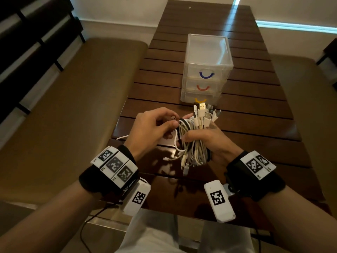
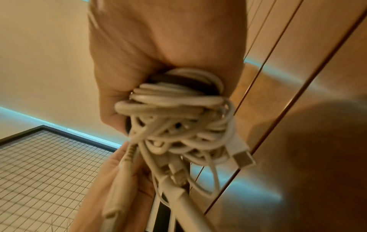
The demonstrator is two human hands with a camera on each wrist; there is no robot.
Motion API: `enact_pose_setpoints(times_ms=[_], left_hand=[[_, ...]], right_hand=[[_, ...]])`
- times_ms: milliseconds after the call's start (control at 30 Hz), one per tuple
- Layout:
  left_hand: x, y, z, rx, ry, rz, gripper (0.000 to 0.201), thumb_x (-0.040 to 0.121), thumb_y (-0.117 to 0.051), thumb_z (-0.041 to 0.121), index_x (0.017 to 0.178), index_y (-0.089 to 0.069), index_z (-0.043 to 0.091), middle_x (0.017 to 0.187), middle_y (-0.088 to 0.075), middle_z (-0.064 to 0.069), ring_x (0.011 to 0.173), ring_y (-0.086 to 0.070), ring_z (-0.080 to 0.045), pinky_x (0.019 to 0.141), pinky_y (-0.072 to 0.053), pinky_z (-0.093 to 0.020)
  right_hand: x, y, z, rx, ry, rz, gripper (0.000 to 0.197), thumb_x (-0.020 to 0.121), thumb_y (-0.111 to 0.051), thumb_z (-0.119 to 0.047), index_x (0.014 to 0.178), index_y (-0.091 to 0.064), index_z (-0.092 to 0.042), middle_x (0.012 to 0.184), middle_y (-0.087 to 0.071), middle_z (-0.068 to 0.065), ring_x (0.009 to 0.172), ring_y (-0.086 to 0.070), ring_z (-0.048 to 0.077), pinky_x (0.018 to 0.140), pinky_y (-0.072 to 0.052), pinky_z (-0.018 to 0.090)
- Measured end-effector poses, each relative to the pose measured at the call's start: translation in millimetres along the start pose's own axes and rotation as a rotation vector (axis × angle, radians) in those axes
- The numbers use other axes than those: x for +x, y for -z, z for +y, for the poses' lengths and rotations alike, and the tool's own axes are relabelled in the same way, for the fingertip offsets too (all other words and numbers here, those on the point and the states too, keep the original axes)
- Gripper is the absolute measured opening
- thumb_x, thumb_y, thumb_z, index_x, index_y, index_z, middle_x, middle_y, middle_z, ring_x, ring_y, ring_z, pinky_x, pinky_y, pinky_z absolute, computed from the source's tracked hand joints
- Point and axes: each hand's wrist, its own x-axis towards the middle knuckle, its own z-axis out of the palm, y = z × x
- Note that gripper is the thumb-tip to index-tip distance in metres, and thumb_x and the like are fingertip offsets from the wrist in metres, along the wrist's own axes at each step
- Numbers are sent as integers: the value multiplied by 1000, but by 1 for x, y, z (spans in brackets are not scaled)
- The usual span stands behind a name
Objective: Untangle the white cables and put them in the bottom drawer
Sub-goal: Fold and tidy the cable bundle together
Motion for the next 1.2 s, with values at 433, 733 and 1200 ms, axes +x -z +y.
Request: enact_pose_setpoints(times_ms=[433,733,1200], left_hand=[[11,15,-17,211,-223,-143,18,83,-64,25,99,-57,22,101,-60,6,92,-59,-6,79,-53,-26],[21,39,-33,383,-57,-134,46,68,-62,65,99,-58,32,88,-63,14,79,-61,0,70,-52,-25],[-41,143,-77,458,241,-84,34,95,-51,44,76,-66,21,62,-56,-5,59,-54,-18,57,-43,-30]], right_hand=[[-2,0,8,454,-320,-378,74,69,-68,4,138,-45,-12,101,-72,18,77,-72,21,65,-61,33],[11,-10,12,144,-108,-236,68,72,-62,7,132,-57,-25,92,-62,12,74,-64,21,65,-57,38],[24,-7,-21,45,204,165,27,67,-70,-6,69,-73,-32,78,-62,12,77,-58,35,80,-51,65]])
